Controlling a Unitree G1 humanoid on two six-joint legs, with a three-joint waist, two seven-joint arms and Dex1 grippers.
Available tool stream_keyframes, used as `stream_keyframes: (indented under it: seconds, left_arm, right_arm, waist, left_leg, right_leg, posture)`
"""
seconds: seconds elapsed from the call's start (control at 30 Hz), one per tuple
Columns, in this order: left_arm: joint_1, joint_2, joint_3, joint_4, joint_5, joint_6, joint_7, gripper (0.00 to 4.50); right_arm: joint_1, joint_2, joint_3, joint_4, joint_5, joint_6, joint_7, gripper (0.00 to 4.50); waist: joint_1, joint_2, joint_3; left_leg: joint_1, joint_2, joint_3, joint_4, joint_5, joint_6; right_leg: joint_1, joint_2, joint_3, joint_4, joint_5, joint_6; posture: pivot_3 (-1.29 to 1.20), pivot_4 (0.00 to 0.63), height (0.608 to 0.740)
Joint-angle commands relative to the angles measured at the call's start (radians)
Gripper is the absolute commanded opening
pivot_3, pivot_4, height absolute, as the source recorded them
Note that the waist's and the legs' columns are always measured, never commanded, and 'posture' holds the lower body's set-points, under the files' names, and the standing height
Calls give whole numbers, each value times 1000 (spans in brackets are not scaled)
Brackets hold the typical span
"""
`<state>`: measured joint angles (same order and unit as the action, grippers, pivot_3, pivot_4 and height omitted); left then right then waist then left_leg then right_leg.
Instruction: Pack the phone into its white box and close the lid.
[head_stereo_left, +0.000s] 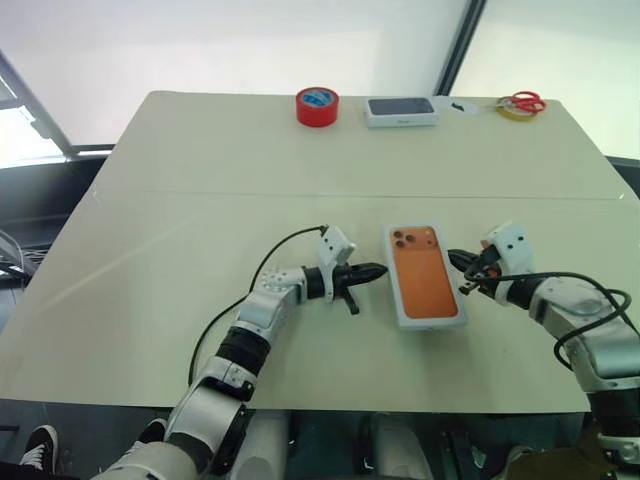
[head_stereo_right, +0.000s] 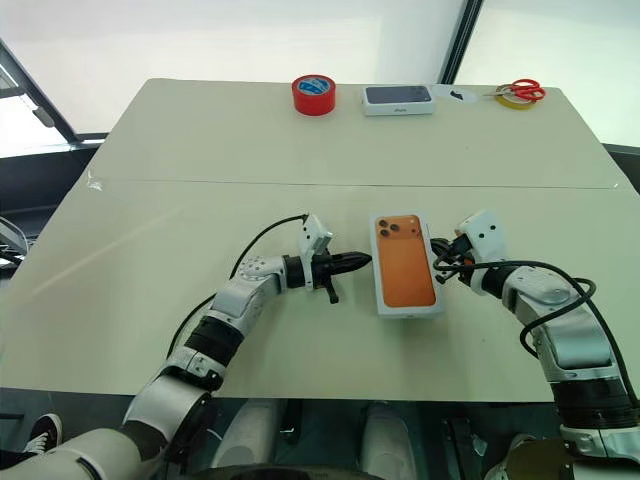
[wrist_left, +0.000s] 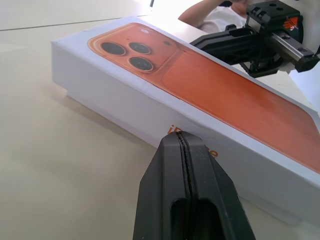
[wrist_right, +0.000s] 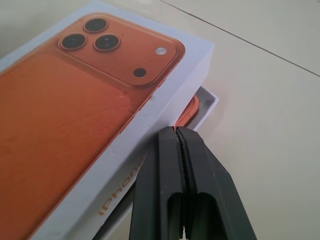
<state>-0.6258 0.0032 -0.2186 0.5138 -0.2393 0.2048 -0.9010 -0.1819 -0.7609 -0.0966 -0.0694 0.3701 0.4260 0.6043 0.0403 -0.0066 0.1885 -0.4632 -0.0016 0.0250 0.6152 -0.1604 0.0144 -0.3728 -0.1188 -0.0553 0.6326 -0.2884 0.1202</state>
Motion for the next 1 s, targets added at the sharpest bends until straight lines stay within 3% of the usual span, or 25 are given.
stream_keyframes:
  seconds: [0.03, 0.4, 0.67, 0.83, 1.0]
  left_arm:
    - [-35, -23, 5, 18, 5, -36, -6, 0]
    - [-60, -32, 23, 86, 37, -78, 16, 0]
    - [-77, -14, 73, 58, 3, -70, 38, 0]
    - [-148, -60, 90, 36, -15, -64, 56, 0]
    - [-190, -80, 21, 123, 71, -48, 53, 0]
  right_arm:
    - [-42, 15, -22, 21, -39, -52, -6, 48]
    - [-78, 78, -23, 88, -84, -78, -10, 48]
    - [-73, 58, 6, 144, -211, -146, -26, 48]
    - [-106, 93, -104, 29, 15, -68, 99, 48]
    - [-74, 64, -106, -13, 55, -41, 172, 48]
  waist:
    - [-1, 0, 0]
    - [-2, 0, 0]
    - [-2, 0, 0]
    - [0, 0, 0]
    - [0, 0, 0]
  left_leg:
    - [0, 0, 0, 0, 0, 0]
    - [0, 0, 0, 0, 0, 0]
    - [0, 0, 0, 0, 0, 0]
    - [0, 0, 0, 0, 0, 0]
    - [0, -1, 0, 0, 0, 0]
  right_leg:
    - [0, 0, 0, 0, 0, 0]
    - [0, 0, 0, 0, 1, 1]
    - [0, 0, 0, 0, 1, 1]
    - [0, 0, 0, 0, 3, 6]
    - [1, 0, 0, 0, 3, 6]
  posture:
    - [0, 150, 740]
    - [0, 150, 740]
    - [0, 150, 740]
    - [0, 150, 740]
    - [0, 150, 740]
